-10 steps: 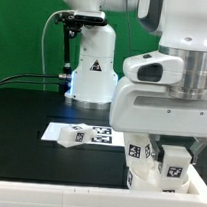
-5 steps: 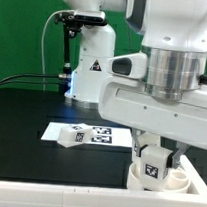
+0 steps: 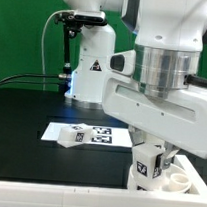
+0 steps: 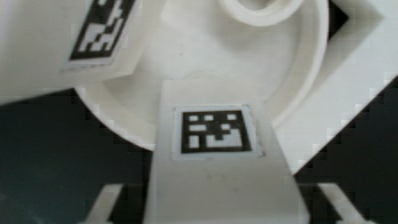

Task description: Assemble stool

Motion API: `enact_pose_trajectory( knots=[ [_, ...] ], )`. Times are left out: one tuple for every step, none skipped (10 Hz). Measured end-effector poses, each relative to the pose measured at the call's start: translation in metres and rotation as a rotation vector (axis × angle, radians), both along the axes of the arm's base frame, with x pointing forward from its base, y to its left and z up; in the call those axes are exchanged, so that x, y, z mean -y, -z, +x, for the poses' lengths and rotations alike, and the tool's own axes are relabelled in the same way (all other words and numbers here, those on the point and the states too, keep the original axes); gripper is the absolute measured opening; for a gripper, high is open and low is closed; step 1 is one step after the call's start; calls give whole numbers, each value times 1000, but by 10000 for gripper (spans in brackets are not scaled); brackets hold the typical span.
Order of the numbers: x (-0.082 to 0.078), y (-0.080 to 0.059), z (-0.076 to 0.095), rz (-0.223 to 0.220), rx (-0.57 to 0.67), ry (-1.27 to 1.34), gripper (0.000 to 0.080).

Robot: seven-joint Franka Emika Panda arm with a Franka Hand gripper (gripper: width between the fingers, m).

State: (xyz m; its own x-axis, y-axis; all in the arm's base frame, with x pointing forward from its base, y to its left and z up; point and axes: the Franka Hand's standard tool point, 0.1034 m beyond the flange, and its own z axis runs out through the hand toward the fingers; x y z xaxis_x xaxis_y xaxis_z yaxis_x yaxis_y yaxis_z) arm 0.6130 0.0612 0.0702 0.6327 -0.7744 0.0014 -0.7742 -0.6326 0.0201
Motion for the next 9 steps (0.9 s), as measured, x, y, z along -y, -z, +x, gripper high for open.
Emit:
enact_pose_trajectory(
  knots=[
    [0,0,0,0,0,-1,435],
    [0,-1,0,0,1,-9,567],
    [3,-10,2,7,12,-37,624],
    [7,-23,0,28,24,-51,624],
    [13,-37,0,43,36,-66,644],
    [18,-43,3,49,42,-62,644],
    [18,-42,2,48,41,-62,648],
    [17,-41,2,48,41,-63,649],
    [17,-41,2,48,40,-81,649]
  ],
)
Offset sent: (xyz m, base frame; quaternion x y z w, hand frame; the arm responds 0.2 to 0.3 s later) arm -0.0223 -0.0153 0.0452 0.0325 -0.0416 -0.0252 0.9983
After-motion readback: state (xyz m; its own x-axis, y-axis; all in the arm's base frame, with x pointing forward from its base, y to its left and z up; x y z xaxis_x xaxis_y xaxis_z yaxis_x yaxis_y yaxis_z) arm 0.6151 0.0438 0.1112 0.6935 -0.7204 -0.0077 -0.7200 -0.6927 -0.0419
